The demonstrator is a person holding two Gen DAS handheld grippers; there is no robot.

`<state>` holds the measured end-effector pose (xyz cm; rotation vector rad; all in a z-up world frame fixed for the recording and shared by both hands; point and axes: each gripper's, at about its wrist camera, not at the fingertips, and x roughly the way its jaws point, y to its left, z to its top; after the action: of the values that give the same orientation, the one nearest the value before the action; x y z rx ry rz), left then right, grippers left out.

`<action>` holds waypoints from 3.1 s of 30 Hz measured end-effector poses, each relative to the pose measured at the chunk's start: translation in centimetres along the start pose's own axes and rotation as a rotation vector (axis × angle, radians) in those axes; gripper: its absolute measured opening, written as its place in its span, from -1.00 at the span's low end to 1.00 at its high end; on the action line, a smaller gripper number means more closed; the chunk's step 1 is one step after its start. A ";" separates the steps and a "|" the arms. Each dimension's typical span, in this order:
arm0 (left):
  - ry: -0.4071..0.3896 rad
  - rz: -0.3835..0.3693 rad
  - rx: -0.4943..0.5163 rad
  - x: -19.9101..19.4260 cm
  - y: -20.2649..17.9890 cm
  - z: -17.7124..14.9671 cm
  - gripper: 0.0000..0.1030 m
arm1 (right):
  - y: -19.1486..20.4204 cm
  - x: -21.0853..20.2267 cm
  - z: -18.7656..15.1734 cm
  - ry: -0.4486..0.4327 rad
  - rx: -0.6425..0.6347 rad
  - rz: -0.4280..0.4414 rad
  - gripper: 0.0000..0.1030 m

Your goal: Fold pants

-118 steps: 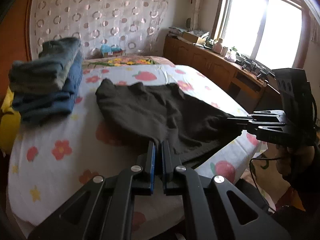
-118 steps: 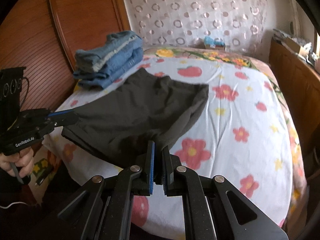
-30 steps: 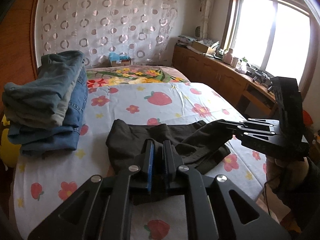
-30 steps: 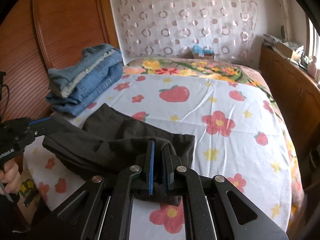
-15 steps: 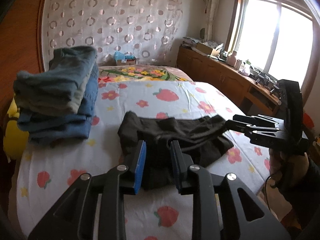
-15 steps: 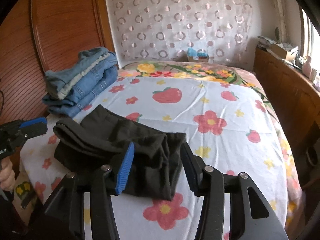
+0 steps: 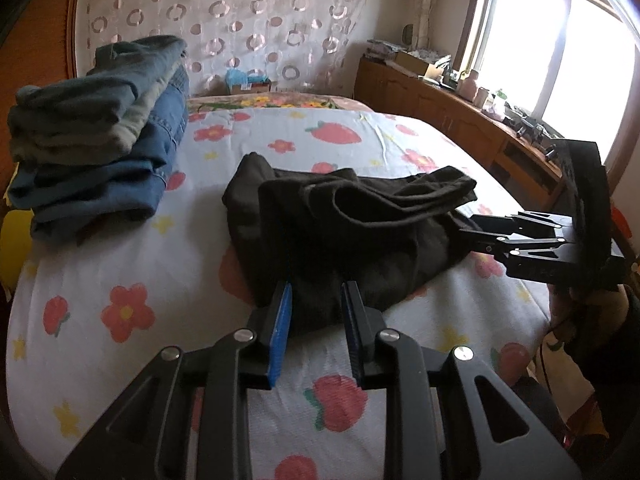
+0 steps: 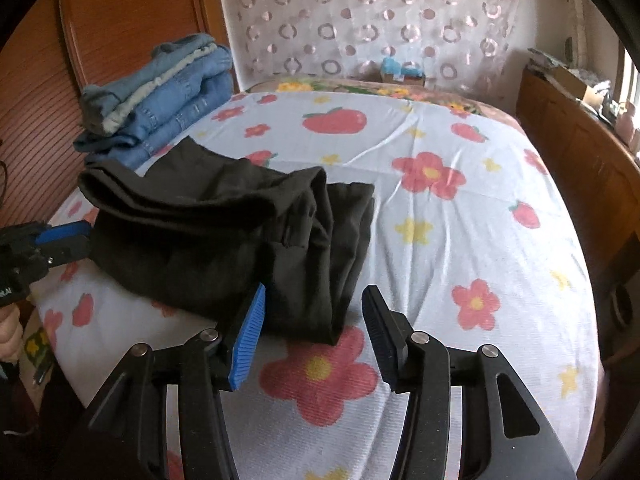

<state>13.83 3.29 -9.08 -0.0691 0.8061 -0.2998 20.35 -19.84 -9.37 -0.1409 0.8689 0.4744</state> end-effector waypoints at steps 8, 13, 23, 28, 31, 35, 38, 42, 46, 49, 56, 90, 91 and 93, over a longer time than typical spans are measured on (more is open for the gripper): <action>0.035 0.017 0.001 1.1 0.2 -0.3 -0.54 | 0.0 0.3 -0.2 0.007 -0.018 -0.002 -0.01; 0.038 0.027 0.011 1.3 0.3 0.0 -0.54 | 0.3 0.4 -0.2 -0.001 -0.027 -0.003 -0.37; 0.020 0.036 0.012 1.4 1.0 -0.2 -0.76 | 0.5 0.2 -0.4 -0.028 -0.012 -0.019 -0.80; 0.012 0.032 0.004 1.4 1.4 -0.2 -0.84 | 0.3 0.1 -0.4 -0.031 -0.004 -0.019 -0.81; 0.009 0.029 0.001 1.2 1.4 -0.3 -0.90 | 0.3 0.1 -0.4 -0.032 -0.001 -0.015 -0.82; 0.002 0.021 0.017 0.1 0.7 -0.8 -0.93 | 0.4 -0.6 -0.5 -0.039 -0.013 0.009 -0.83; -0.002 0.004 0.016 -0.7 0.4 -1.4 -0.95 | 0.5 -1.5 -0.8 -0.049 -0.011 0.026 -0.83; -0.010 -0.022 0.019 -1.9 -0.2 -2.0 -0.96 | 1.4 -3.0 -1.3 -0.063 -0.034 0.037 -0.83; -0.012 -0.005 0.038 -2.2 -0.7 -1.9 -0.95 | 2.0 -4.0 -1.6 -0.073 -0.059 0.031 -0.83; -0.013 0.003 0.039 -1.9 -0.6 -1.5 -0.92 | 1.9 -3.4 -1.7 -0.052 -0.058 0.019 -0.82; 0.003 -0.035 0.009 -0.8 0.1 0.0 -0.89 | 2.2 -2.9 -1.8 -0.044 -0.080 0.008 -0.40; -0.016 0.010 -0.017 1.6 1.1 4.0 -0.88 | -0.8 2.5 6.9 -0.047 -0.108 -0.118 -0.27; -0.011 0.010 -0.016 1.6 1.1 4.0 -0.88 | -1.2 2.5 7.3 -0.054 -0.095 -0.146 -0.27; -0.005 0.005 -0.013 1.6 1.0 3.7 -0.88 | -1.8 2.3 7.6 -0.054 -0.076 -0.124 -0.27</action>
<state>17.82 3.52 -7.80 -0.0804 0.8037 -0.2897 27.78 -18.33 -6.30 -0.2491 0.7843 0.3938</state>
